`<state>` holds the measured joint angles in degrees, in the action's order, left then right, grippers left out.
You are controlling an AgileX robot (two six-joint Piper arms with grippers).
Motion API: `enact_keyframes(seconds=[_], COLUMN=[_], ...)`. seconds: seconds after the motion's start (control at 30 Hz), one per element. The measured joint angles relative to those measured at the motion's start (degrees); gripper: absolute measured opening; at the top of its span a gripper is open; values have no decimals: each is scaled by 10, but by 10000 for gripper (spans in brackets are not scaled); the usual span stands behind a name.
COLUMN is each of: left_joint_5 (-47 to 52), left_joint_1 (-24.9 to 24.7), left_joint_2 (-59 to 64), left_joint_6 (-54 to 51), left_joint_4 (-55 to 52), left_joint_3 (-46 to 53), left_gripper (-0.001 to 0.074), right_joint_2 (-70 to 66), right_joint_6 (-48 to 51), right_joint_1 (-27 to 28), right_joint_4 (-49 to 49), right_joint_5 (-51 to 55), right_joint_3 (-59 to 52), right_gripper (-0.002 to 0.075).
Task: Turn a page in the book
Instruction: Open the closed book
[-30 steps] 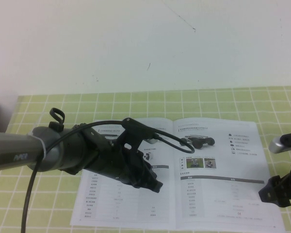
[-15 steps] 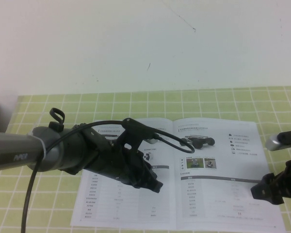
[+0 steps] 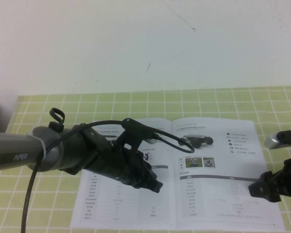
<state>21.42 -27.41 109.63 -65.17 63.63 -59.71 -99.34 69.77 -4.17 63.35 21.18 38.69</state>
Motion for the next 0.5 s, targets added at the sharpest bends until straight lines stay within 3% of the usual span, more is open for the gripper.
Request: enact_keyframes(seconds=[0.5], left_joint_5=[0], left_joint_1=[0], left_joint_2=[0], left_joint_6=[-2], left_joint_4=[0], left_joint_3=[0], left_gripper=[-3], right_joint_2=[-11], right_joint_6=[89], right_joint_1=[1], right_joint_4=[105], right_joint_5=[48], right_joint_3=[0], right_gripper=[528])
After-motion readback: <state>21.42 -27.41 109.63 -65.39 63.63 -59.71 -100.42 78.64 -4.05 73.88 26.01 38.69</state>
